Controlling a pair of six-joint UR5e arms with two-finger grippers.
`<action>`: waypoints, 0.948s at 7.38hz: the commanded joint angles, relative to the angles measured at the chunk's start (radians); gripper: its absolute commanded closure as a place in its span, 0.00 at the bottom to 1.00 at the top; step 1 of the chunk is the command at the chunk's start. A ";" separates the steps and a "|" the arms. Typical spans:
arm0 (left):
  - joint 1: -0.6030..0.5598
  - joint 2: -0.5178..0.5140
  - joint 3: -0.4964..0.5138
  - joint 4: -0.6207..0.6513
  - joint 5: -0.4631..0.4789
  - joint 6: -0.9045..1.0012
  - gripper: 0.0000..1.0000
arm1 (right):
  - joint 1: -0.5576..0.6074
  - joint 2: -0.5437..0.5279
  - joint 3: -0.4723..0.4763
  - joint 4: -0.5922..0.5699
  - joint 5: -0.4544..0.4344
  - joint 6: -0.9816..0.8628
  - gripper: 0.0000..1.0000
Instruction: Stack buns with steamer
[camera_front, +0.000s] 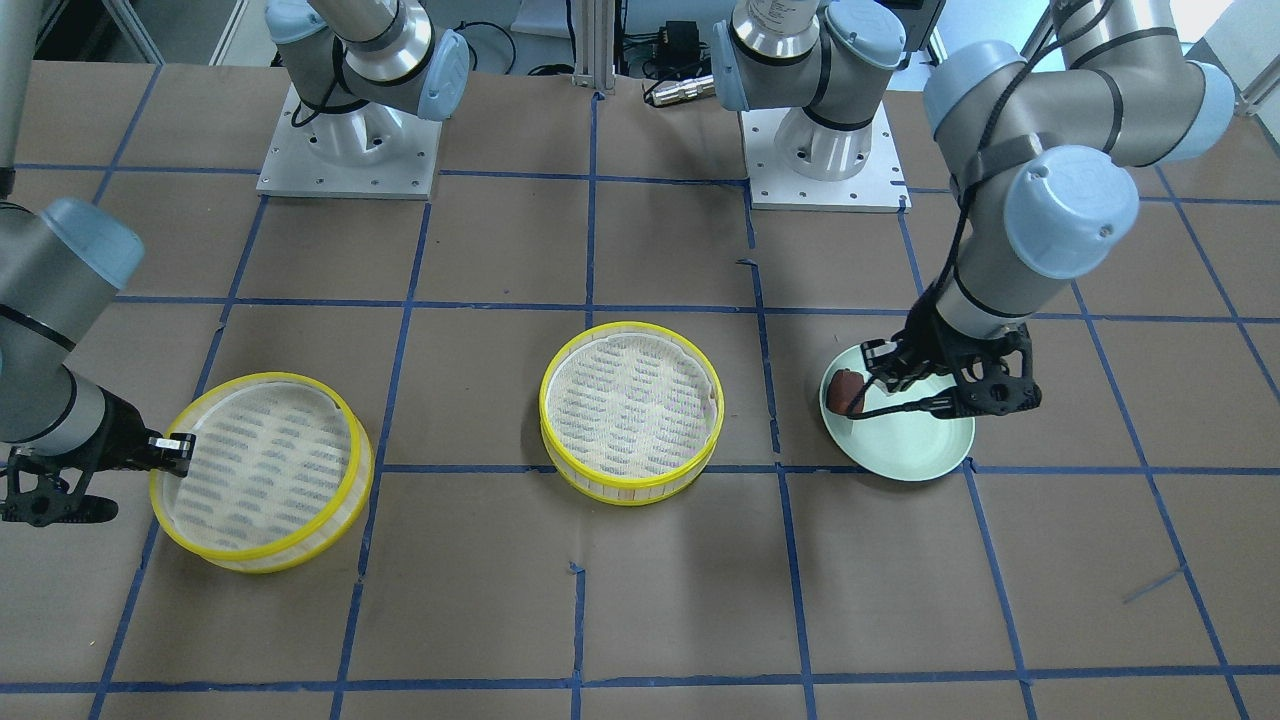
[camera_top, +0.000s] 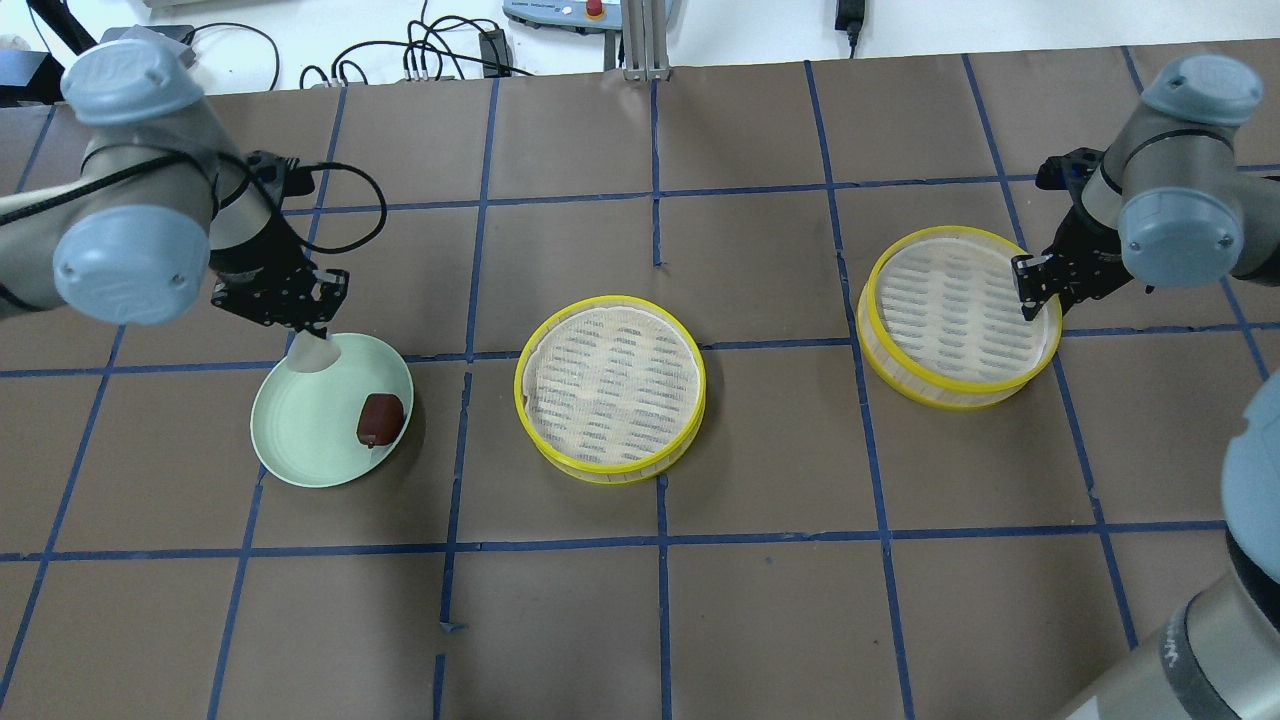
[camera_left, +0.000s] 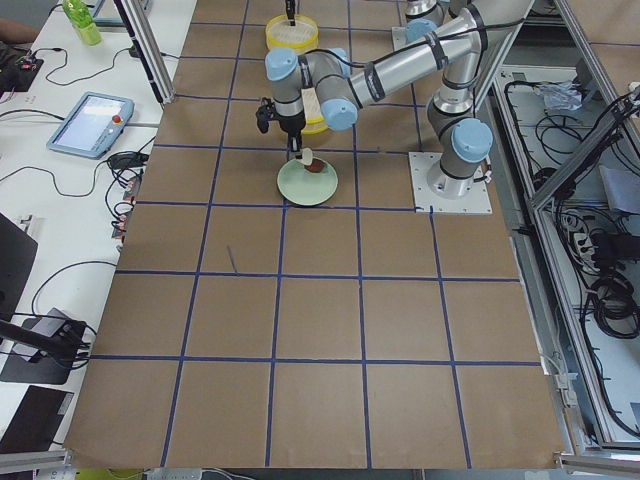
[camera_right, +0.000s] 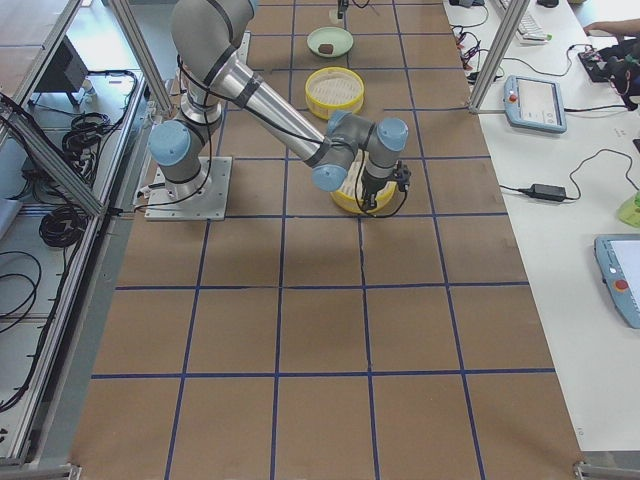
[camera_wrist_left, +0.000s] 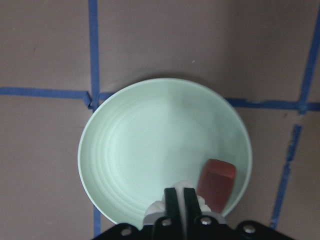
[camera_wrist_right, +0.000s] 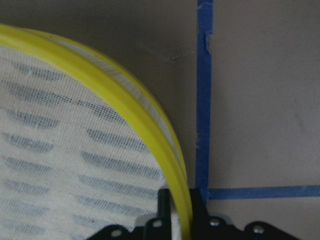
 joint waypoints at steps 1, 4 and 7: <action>-0.175 -0.021 0.056 -0.016 -0.184 -0.336 0.94 | 0.000 -0.002 -0.009 0.012 0.001 -0.008 0.95; -0.339 -0.182 0.040 0.223 -0.221 -0.535 0.44 | 0.002 -0.084 -0.137 0.254 0.004 -0.038 0.94; -0.344 -0.197 0.031 0.228 -0.217 -0.535 0.00 | 0.081 -0.128 -0.103 0.311 0.096 -0.014 0.94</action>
